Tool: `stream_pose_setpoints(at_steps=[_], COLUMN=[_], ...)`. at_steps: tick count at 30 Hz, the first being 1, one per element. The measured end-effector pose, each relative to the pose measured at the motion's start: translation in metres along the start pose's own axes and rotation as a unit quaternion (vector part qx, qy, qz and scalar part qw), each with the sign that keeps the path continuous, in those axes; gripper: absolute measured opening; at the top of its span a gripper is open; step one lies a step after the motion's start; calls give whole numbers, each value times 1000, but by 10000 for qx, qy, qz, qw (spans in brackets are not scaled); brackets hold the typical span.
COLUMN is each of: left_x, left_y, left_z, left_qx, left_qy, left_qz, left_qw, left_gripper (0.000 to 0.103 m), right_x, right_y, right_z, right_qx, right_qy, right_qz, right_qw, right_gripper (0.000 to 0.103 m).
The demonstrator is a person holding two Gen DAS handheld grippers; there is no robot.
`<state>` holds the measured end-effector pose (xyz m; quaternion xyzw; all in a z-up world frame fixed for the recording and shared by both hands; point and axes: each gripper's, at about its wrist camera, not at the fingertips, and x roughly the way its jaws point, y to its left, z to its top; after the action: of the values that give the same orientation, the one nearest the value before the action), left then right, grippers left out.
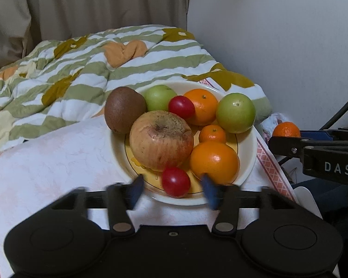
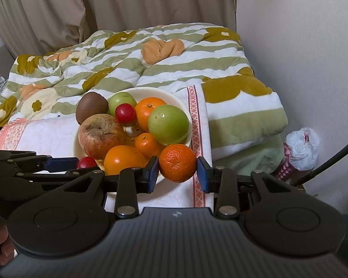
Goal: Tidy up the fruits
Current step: 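Lower both fruits into the bowl and open both tools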
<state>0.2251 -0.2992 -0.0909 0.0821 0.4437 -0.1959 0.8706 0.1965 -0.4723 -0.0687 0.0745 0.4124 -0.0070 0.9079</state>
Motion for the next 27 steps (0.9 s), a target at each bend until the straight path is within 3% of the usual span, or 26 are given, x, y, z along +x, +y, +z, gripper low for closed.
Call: stream_pose_setpoints(at_steps=[1,2,9,12,21,27], left_x=[-3,-6,-26,-34,-56,-68], left_y=[1,2,19,27,45,54], left_z=[-1,-2,-7,-9,-18,-25], left_qx=[22,33,-66,-161,-464,-707], left_qy=[-44,-79,-154,-217,-377,-514], left_qz=[36,69,222,341,600,734], left_qw=[10000,9999,9996,9991,9964,9935], left_gripper=[87,89,91,98,98,98], right_x=[0,1,1,3,24,38], right_y=[0,1,9,18,48,56], right_z=[0,0,3,7,28,26], right_qx=[-10,-20,-125,-229,-532,-815], right_qy=[0,5,-10,-20,-73,-107], right_qz=[1,4,92,180,575,621], right_qw=[10000,10000,9999,9996,9969,9947], right_gripper=[51,51,51,51,51,51])
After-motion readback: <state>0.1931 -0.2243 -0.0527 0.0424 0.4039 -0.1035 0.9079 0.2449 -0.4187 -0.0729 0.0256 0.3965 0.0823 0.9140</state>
